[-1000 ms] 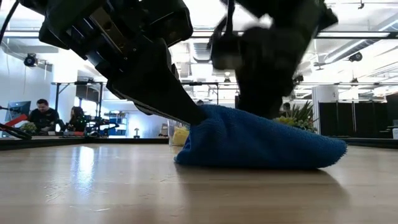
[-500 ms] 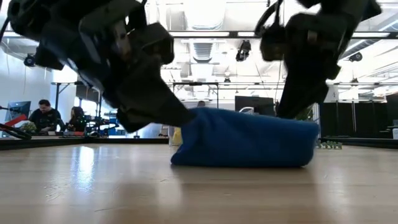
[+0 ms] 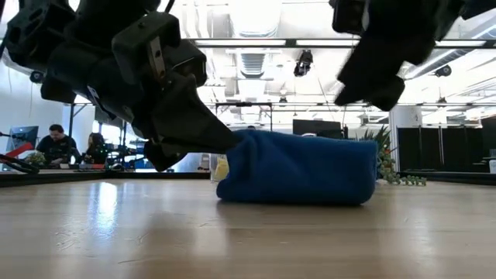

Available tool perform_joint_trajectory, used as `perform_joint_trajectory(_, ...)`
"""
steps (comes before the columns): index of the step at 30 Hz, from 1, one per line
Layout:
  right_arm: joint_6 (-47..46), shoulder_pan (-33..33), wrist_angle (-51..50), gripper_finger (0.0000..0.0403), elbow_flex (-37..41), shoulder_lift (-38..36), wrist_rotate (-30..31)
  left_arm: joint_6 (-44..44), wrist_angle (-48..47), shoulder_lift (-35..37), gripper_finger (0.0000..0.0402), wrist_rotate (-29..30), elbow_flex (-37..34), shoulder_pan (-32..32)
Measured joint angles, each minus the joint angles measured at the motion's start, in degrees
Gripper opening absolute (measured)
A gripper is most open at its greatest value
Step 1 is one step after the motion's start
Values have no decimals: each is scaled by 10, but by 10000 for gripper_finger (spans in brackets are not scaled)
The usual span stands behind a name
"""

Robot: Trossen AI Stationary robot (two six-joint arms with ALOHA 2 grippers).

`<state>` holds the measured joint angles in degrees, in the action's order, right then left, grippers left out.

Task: Fold microfiber towels
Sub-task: Fold the dark blue microfiber towel

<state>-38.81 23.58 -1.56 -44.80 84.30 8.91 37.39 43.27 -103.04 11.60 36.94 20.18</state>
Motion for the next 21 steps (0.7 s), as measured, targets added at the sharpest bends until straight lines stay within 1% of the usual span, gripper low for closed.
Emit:
perform_joint_trajectory(4,4,14,6,205,-8,35,-1,0,4,0,0,-1,1,-5)
perform_joint_trajectory(7,5,25,5,237,-28,69,-1,0,10,0,0,-3,2,-7)
perform_joint_trajectory(10,15,34,-18,249,-52,102,0,0,15,0,0,-4,2,-8)
perform_joint_trajectory(11,18,36,-28,249,-62,113,2,3,16,0,0,-5,2,-9)
perform_joint_trajectory(13,17,36,-79,243,-81,131,13,13,17,0,0,-6,2,-10)
perform_joint_trajectory(17,17,35,-172,221,-115,167,33,13,18,0,0,-6,1,-10)
perform_joint_trajectory(19,23,35,-176,202,-127,179,33,13,18,0,0,-7,1,-10)
perform_joint_trajectory(21,27,36,-177,175,-133,181,32,13,16,0,0,-11,1,-10)
